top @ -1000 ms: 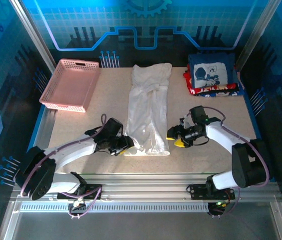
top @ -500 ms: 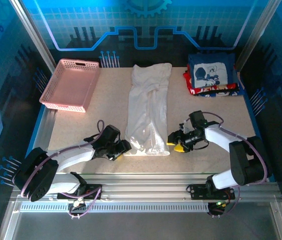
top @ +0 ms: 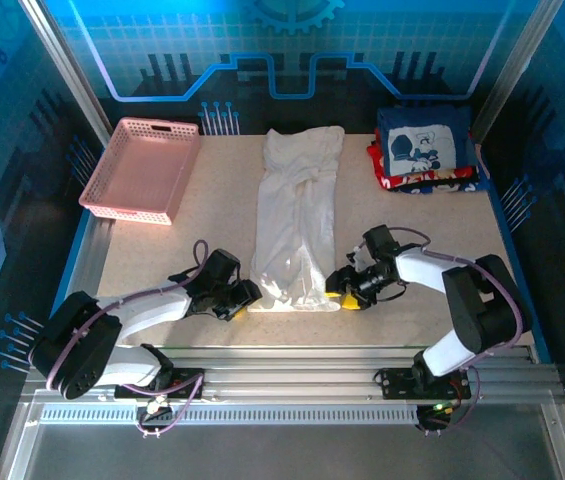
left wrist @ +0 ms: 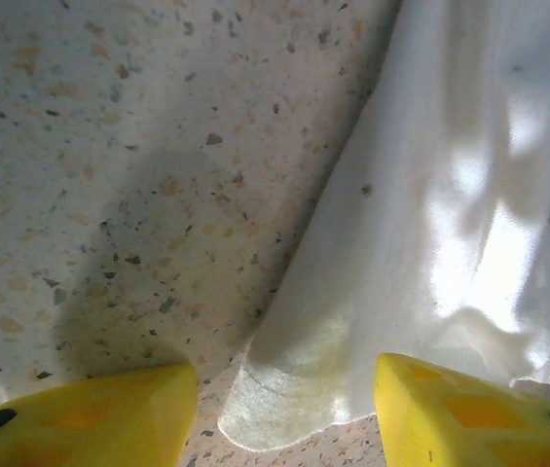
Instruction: Fold and stack the t-shirts
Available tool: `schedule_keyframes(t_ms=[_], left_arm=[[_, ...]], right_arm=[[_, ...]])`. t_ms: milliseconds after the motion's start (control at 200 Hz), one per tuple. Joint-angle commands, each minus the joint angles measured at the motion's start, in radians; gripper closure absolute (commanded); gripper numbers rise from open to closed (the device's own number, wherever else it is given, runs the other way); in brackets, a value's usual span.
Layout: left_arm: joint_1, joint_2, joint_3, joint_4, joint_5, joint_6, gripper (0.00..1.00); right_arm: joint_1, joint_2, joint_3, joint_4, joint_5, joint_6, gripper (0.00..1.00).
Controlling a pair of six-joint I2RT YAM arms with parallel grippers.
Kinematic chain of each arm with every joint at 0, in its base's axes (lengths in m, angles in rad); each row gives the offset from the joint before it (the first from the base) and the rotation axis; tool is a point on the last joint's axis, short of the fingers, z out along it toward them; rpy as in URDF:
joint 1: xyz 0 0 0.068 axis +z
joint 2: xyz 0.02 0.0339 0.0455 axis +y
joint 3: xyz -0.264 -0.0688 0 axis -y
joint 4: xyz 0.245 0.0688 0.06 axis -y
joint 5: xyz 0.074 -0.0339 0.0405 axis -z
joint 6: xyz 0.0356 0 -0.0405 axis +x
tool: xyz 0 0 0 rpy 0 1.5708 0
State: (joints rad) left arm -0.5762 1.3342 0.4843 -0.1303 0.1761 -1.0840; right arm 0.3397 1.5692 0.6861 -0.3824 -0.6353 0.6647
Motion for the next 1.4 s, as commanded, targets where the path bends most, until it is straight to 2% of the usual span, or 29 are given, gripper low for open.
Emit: schedule_keyframes(t_ms=[0,185,305,500,630,965,1201,1396], left_arm=[[-0.018,0.129,0.006,0.257,0.052,-0.009,0.48],[-0.021,0.190,0.053,0.256,0.072,0.007,0.58],[-0.022,0.206,0.091,0.229,0.083,0.026,0.74],[-0.032,0.185,0.134,0.158,0.070,0.042,0.89],[-0.048,0.140,0.143,0.093,0.053,0.053,1.00],[-0.093,-0.140,0.013,-0.086,-0.051,0.034,1.00],[-0.162,-0.154,0.033,-0.090,-0.077,0.025,1.00],[-0.168,-0.208,0.093,-0.145,-0.098,0.012,1.00]], right_arm=[[0.036,0.043,0.032,0.007,0.006,0.013,0.42],[0.036,0.091,0.062,-0.019,0.023,0.010,0.62],[0.035,0.082,0.081,-0.063,0.042,0.000,0.79],[0.033,0.048,0.082,-0.121,0.058,-0.009,0.94],[0.041,0.017,0.056,-0.139,0.062,-0.005,0.97],[0.055,-0.131,-0.085,-0.147,0.089,0.057,1.00],[0.073,-0.200,-0.114,-0.166,0.101,0.089,1.00],[0.072,-0.245,-0.057,-0.234,0.114,0.093,1.00]])
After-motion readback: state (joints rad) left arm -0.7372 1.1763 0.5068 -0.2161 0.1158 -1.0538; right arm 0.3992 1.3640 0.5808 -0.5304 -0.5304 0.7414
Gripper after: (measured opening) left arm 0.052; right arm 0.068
